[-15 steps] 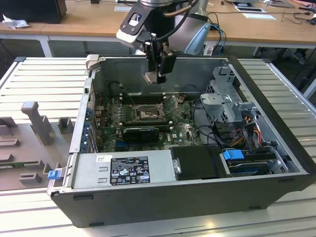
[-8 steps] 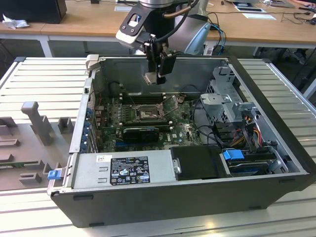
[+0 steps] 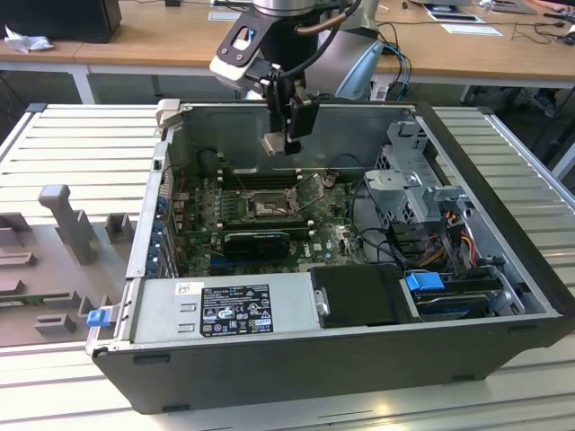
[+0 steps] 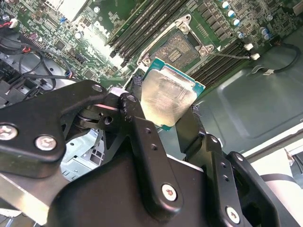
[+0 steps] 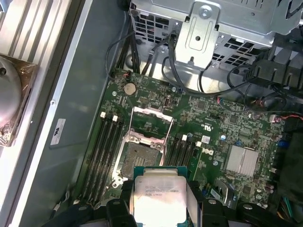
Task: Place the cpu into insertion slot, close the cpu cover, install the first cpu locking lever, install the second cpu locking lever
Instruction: 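Place the cpu into insertion slot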
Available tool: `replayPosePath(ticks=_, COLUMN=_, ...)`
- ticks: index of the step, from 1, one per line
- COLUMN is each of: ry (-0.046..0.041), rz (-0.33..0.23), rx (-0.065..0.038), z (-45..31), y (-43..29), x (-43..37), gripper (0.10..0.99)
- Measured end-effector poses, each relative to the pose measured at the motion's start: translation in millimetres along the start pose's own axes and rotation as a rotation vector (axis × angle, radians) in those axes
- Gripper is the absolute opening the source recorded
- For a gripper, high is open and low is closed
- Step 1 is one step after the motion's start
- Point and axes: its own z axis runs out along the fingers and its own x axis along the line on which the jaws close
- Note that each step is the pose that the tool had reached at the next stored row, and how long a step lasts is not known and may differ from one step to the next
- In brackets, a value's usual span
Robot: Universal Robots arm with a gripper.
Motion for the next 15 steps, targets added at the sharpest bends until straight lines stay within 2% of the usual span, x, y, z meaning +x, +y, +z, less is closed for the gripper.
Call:
replayPosePath(ticks=9, ry=-0.0012, rz=0.025, rx=0.002, z=1.3, y=-0.1, x=0.0, gripper=0.533)
replayPosePath(ticks=15, ry=-0.0003, rz=0.035, rx=0.008, z=2.3, y=0.0, x=-0.1, gripper=0.533)
